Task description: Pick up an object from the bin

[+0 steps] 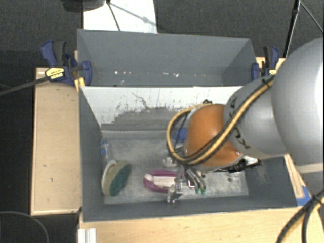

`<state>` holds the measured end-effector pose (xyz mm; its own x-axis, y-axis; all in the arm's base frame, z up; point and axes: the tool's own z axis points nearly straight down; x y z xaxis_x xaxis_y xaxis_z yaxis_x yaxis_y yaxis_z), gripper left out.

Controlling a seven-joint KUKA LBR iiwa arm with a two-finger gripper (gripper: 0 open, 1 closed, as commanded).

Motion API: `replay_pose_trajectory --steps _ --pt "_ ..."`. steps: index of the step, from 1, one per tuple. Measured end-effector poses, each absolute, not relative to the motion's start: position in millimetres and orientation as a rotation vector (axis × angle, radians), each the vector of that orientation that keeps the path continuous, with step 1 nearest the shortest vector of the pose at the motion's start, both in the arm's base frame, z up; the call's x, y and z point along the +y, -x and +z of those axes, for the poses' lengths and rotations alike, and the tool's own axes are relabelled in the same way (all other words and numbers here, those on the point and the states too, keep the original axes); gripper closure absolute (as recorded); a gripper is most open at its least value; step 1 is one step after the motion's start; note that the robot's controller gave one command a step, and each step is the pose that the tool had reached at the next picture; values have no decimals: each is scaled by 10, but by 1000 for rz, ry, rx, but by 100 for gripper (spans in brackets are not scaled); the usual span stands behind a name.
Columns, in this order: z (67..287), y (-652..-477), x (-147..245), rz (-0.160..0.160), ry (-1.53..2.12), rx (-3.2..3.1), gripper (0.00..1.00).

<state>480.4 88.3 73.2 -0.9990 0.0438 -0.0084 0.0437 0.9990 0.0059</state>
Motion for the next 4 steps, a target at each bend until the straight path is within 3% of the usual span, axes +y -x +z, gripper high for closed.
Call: replay_pose_trajectory --steps 1,2,3,4 --pt "747 -4825 875 8 -77 3126 100" --pt "1104 -4836 877 2 -76 3136 100" --pt "1132 -4837 877 2 -79 3137 100" --pt "1489 -4846 879 2 -79 3136 100"
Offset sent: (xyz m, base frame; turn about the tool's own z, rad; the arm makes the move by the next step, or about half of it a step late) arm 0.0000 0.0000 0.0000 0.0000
